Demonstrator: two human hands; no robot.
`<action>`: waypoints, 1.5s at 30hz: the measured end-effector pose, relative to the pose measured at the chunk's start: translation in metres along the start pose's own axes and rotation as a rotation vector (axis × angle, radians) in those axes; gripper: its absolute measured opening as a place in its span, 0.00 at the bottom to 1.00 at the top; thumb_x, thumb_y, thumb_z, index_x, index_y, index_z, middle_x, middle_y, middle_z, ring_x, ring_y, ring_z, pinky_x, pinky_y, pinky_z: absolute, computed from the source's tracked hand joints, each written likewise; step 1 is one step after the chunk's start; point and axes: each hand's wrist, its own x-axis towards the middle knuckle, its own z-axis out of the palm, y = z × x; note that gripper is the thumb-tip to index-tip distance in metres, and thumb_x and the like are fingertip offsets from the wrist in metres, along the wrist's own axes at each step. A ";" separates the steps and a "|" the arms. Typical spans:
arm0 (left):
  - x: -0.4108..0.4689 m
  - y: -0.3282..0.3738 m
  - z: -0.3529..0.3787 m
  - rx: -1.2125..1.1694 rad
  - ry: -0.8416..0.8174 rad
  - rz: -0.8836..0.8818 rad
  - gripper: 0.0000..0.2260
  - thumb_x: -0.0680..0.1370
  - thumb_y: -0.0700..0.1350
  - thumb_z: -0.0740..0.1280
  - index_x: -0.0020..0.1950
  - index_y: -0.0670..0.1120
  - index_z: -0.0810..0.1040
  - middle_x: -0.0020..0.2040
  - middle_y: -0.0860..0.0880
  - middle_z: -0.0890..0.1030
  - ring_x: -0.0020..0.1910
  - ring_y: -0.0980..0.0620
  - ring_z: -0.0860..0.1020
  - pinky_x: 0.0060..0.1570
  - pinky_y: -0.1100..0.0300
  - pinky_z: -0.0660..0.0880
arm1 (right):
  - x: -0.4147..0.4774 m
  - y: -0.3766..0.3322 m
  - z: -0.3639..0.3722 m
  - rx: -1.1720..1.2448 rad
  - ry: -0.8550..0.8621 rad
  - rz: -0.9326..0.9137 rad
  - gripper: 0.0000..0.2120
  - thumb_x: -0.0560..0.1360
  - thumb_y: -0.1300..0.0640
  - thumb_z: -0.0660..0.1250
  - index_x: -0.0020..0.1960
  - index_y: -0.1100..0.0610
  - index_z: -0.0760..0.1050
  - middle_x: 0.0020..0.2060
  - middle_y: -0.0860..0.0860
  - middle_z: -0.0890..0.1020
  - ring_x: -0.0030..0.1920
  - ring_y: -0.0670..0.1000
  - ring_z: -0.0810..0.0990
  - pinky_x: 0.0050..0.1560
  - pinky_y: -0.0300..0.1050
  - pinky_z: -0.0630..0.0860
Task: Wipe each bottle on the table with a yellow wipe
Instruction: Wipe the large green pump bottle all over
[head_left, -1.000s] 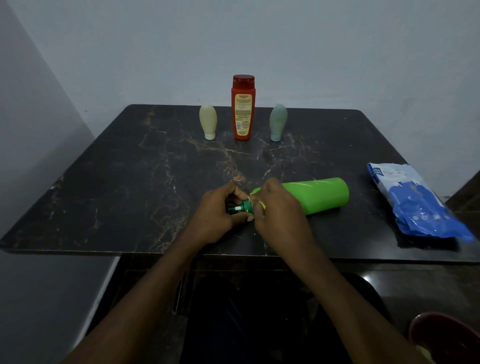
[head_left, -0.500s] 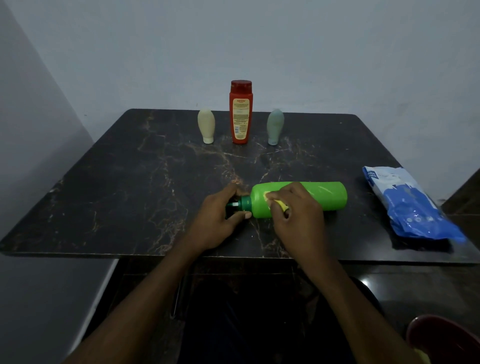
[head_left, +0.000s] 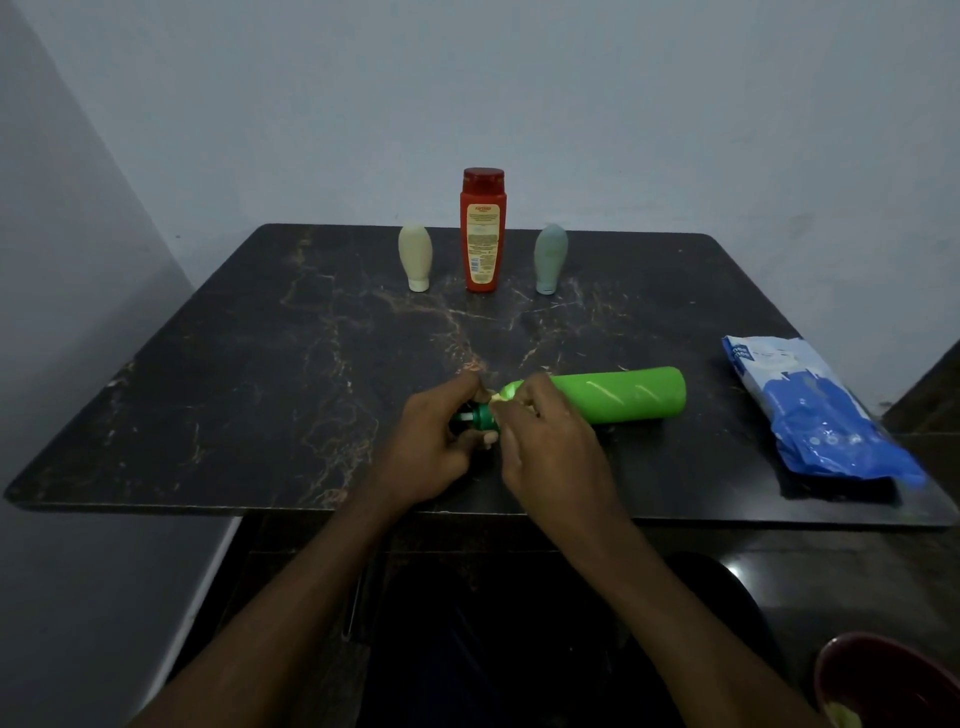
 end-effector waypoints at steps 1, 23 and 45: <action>0.000 0.001 0.000 0.004 0.006 0.000 0.10 0.72 0.33 0.74 0.49 0.40 0.76 0.45 0.49 0.82 0.44 0.52 0.81 0.43 0.56 0.78 | 0.004 0.000 0.001 0.003 0.026 0.011 0.11 0.73 0.61 0.63 0.52 0.59 0.80 0.47 0.54 0.73 0.44 0.55 0.75 0.38 0.44 0.71; 0.002 0.004 -0.002 0.010 -0.064 -0.047 0.15 0.72 0.37 0.77 0.48 0.48 0.73 0.45 0.52 0.80 0.43 0.54 0.78 0.43 0.60 0.75 | -0.013 0.031 -0.005 0.220 0.274 0.125 0.10 0.78 0.66 0.67 0.57 0.60 0.83 0.46 0.52 0.76 0.41 0.48 0.76 0.42 0.37 0.73; 0.003 -0.003 0.000 -0.059 -0.040 -0.014 0.08 0.74 0.44 0.74 0.48 0.48 0.76 0.41 0.49 0.80 0.39 0.49 0.79 0.40 0.53 0.76 | -0.013 0.091 -0.024 0.297 0.357 0.431 0.06 0.76 0.63 0.72 0.51 0.56 0.85 0.42 0.49 0.79 0.42 0.47 0.79 0.43 0.25 0.69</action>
